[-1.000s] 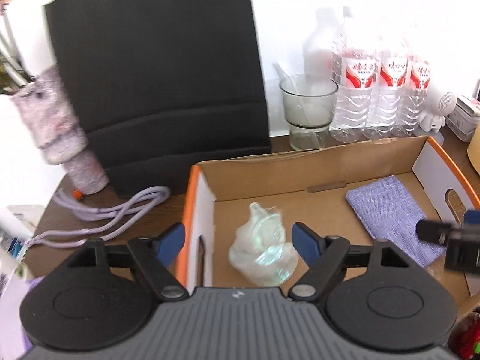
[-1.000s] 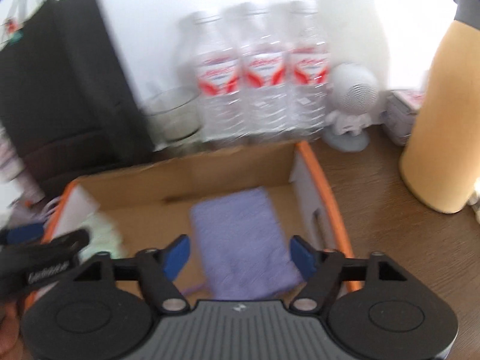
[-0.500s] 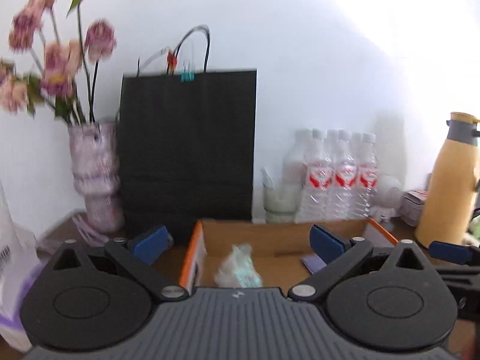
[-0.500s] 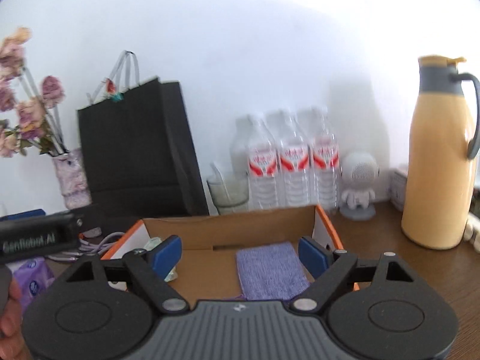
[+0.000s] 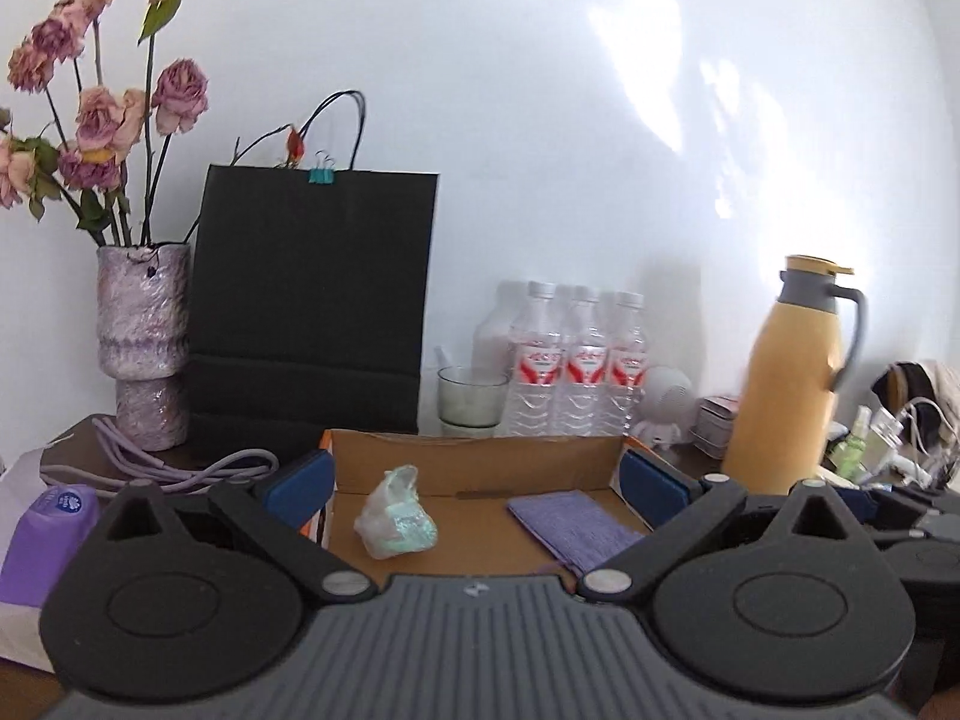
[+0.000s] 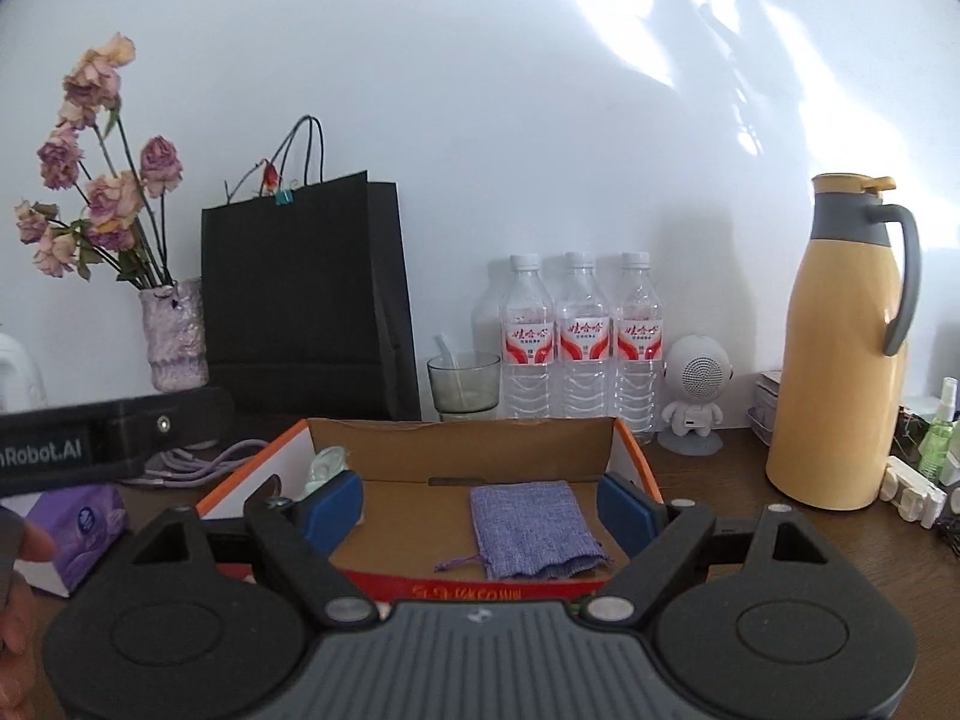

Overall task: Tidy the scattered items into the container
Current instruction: 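Move both tools back toward the remaining items on the table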

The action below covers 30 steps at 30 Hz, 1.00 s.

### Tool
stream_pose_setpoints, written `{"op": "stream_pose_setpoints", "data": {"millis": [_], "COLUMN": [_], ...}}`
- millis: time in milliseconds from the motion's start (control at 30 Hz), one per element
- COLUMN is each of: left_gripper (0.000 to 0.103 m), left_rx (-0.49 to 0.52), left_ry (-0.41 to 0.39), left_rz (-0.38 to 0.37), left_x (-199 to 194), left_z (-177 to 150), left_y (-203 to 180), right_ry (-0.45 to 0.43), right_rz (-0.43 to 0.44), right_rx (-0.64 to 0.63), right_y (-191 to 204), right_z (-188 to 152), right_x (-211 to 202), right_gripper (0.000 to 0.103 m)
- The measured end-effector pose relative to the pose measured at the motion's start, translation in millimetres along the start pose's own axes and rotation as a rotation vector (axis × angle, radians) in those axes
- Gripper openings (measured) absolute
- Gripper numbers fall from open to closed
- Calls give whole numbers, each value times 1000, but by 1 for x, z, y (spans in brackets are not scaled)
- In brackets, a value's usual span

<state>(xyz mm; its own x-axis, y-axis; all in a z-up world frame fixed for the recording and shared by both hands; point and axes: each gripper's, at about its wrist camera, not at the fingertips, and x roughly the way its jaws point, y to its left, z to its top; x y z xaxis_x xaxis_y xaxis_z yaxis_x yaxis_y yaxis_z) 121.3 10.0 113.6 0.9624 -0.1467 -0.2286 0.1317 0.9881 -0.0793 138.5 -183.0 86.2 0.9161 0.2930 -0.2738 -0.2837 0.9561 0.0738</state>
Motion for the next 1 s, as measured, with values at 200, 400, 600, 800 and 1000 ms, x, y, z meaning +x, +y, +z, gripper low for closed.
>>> {"op": "stream_pose_setpoints", "data": {"millis": [200, 400, 600, 800, 1000], "left_gripper": [103, 103, 103, 103, 103], "left_rx": [-32, -14, -10, -34, -32], "left_ry": [-31, 1, 101, 169, 190], "left_rz": [24, 67, 83, 54, 59], "left_x": [-73, -133, -156, -151, -141], "left_z": [-30, -71, -97, -111, -110], "left_y": [-11, -21, -21, -23, -23], "right_ry": [-11, 61, 156, 262, 276], "right_rz": [20, 44, 97, 114, 103], "right_rx": [-22, -68, -30, -10, -26], "right_y": [7, 13, 15, 18, 22], "right_z": [-26, -63, -97, -120, -119], "right_x": [-65, -108, -139, -142, -134], "right_gripper": [90, 100, 100, 99, 99]}}
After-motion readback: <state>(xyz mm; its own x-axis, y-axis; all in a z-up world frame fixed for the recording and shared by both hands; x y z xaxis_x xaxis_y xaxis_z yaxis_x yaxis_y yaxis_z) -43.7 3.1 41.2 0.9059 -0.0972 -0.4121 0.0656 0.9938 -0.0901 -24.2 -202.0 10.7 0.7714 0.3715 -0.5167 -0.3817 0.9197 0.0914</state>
